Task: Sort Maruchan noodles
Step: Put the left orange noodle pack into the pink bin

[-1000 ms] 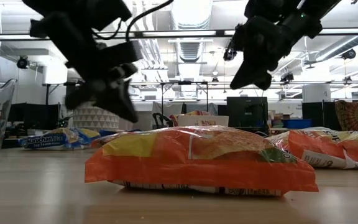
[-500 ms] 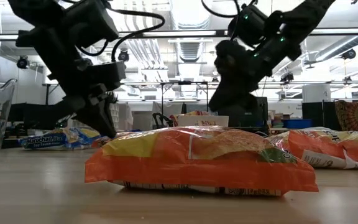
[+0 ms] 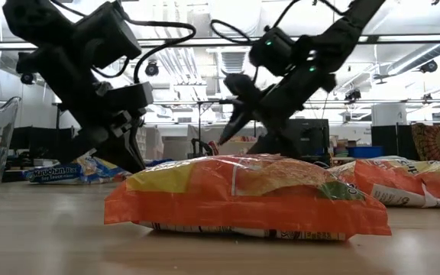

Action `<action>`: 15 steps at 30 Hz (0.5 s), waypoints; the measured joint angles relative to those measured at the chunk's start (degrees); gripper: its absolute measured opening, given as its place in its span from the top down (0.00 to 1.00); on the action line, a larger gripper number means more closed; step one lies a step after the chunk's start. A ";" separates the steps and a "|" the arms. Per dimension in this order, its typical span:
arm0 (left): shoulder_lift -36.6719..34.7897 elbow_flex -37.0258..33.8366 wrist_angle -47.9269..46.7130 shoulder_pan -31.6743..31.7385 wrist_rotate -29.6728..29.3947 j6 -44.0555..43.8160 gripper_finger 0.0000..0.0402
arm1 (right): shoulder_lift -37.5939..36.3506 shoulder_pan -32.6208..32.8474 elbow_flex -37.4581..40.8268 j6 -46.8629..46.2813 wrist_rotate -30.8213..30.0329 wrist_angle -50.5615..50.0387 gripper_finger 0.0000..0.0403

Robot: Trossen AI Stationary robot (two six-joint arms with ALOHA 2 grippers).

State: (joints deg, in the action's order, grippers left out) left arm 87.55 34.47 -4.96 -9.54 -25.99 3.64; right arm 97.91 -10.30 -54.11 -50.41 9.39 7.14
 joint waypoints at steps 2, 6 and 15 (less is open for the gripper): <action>0.54 -0.26 1.36 0.00 -0.03 -0.41 1.00 | 1.82 -0.12 -1.95 -0.01 0.69 -0.03 0.32; 1.82 -0.92 4.51 0.00 -0.08 -1.23 1.00 | 5.61 -0.23 -5.77 0.55 3.59 -0.07 0.25; 4.26 -1.87 9.29 0.00 -1.14 -1.41 1.00 | 13.81 -0.19 -12.66 3.84 9.70 0.14 0.21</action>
State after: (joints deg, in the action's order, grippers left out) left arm 91.80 32.60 4.33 -9.54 -27.14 2.24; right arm 111.71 -10.49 -66.77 -46.57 19.09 7.28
